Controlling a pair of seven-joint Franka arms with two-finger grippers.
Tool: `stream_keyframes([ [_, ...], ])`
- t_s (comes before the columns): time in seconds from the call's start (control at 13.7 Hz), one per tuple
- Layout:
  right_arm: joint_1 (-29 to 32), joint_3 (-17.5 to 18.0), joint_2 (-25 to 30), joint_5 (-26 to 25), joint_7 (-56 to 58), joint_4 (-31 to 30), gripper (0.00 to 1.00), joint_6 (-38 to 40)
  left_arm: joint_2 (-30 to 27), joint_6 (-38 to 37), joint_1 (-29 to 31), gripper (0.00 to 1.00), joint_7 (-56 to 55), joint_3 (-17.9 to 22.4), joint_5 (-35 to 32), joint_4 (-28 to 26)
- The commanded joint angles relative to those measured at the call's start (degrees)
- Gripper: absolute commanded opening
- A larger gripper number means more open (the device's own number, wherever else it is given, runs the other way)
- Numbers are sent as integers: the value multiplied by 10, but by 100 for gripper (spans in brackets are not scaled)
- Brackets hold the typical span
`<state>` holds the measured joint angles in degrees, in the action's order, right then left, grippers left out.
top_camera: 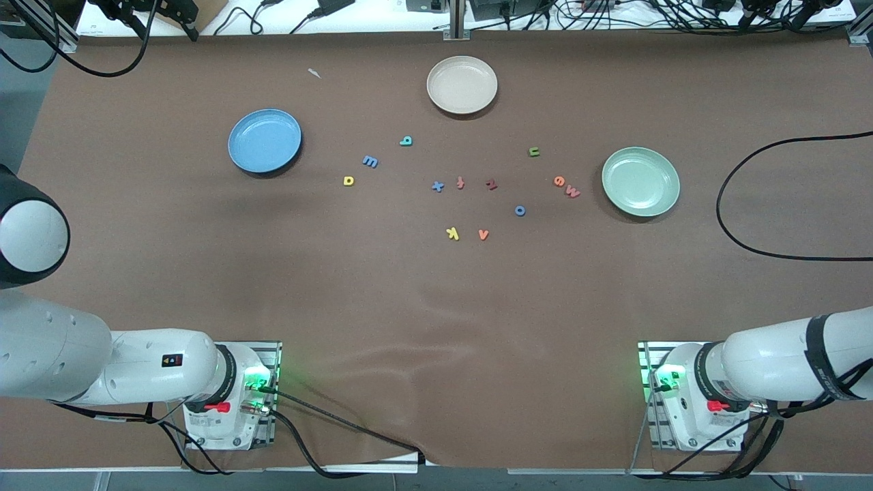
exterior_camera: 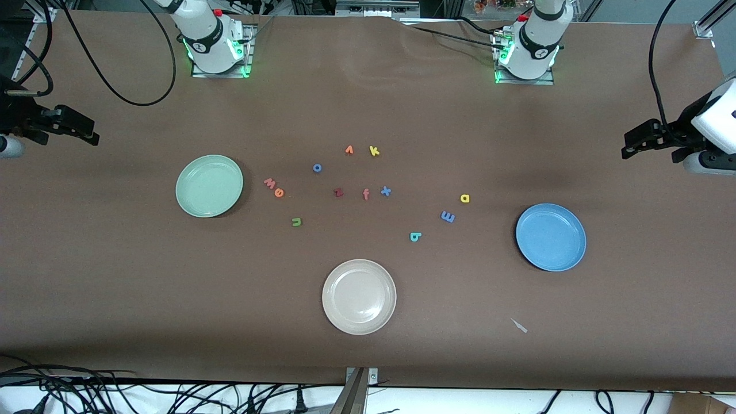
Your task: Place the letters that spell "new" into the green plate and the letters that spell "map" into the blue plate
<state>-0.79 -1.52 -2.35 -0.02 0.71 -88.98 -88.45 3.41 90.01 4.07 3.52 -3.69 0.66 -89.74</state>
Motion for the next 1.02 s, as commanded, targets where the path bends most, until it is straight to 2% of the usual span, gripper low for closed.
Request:
stream_keyframes([
  [0.0, 3, 2, -5, -2, -3, 13, 100, 12, -2, -5, -1, 100, 3, 1, -16, 1],
  [0.95, -10, 9, -11, 9, -4, 5, 100, 3, 5, -2, -2, 100, 2, 0, -17, 4],
])
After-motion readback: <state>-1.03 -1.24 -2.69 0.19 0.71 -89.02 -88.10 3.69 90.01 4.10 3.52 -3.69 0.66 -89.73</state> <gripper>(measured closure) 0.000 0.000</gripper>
